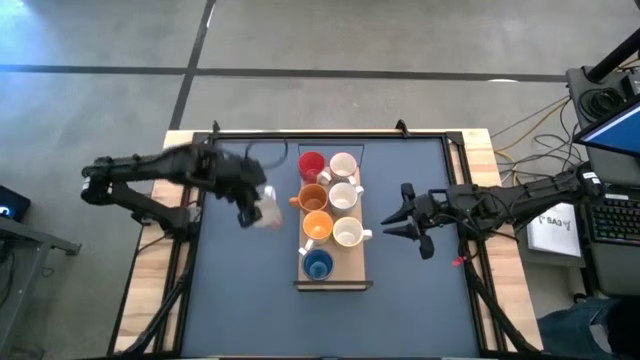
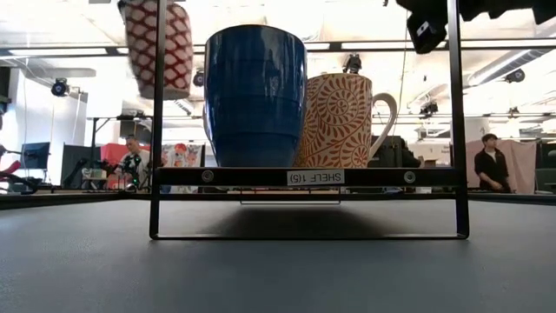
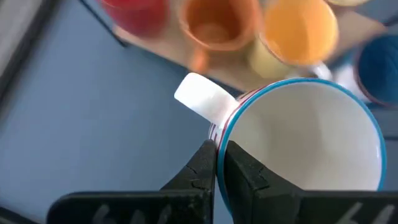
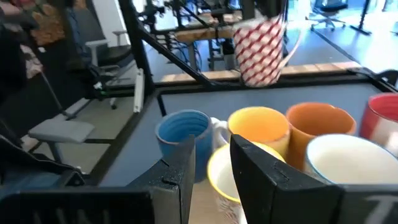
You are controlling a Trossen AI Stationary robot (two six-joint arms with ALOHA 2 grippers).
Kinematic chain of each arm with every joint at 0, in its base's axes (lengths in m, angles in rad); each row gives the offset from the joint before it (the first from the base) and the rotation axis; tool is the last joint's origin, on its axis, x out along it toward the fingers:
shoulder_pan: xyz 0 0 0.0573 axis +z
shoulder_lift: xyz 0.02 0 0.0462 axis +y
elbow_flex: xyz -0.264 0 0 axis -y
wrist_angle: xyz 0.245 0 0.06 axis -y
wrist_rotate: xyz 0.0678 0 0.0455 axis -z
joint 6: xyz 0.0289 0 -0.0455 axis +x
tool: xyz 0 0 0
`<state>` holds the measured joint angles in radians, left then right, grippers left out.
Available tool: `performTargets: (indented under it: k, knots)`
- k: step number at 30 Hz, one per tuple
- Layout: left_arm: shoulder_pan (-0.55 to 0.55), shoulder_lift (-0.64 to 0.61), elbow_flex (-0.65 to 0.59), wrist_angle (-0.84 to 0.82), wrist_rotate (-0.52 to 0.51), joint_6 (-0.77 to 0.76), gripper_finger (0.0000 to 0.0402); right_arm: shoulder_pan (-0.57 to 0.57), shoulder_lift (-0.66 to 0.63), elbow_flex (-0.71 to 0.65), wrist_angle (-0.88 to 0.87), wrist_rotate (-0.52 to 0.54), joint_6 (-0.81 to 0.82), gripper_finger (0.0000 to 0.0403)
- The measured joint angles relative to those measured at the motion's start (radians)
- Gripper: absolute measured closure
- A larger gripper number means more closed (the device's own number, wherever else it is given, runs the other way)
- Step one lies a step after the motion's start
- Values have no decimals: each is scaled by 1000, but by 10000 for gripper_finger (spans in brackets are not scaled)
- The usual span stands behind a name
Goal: Place coffee mugs
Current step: Put the red patterned mug on the shelf
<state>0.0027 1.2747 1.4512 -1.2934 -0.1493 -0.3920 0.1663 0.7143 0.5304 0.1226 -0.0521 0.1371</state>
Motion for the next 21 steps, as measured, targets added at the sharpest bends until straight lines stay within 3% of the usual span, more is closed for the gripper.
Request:
performTargets:
  k: [11,18,21]
  knots:
    - [-305,62,-167,43,11,-279,400,33,2,0,42,1,6,310]
    - [-390,66,-311,243,124,-311,400,35,2,0,62,1,14,310]
    - [-400,66,-358,278,125,-279,400,36,2,0,84,1,23,310]
